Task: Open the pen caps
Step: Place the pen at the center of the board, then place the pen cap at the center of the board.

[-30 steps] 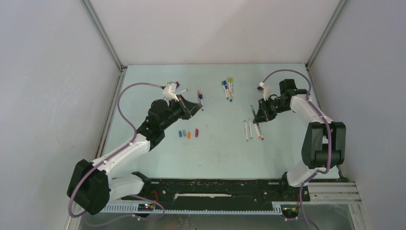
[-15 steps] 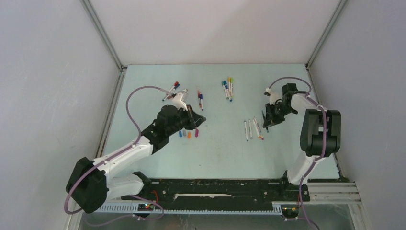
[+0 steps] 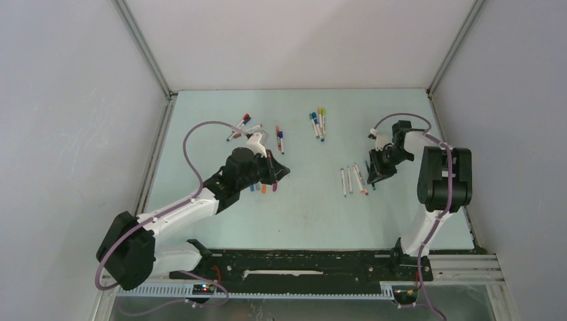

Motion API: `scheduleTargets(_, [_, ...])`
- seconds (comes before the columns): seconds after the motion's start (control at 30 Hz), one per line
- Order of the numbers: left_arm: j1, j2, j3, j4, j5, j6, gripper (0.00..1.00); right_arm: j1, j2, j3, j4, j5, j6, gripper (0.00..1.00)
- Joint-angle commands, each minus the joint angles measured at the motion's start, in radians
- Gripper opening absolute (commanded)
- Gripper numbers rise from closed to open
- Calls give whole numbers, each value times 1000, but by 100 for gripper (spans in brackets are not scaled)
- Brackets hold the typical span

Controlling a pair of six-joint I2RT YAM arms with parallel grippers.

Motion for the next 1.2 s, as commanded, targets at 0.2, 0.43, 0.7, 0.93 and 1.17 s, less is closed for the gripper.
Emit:
scheduleTargets(0.2, [-31,34,12,-24,-32,52,3,-8,-4,31,-17,-2,4,26])
scheduleTargets(0.43, [-55,70,45,-74,-62,81,4,-25,-34,40,-29,-46,-7,27])
scheduleTargets(0.7, [-87,167,122,-183,-116,105,4,-51,-78,47,-39,-119,-34,27])
scheduleTargets(0.93, [-108,279,213,-285,-166,120,6,-61,-98,47,-40,-149,-47,27])
scheduleTargets(1.17, [-121,374,302,-390,-221,129,9,-65,-107,47,-43,-165,-55,27])
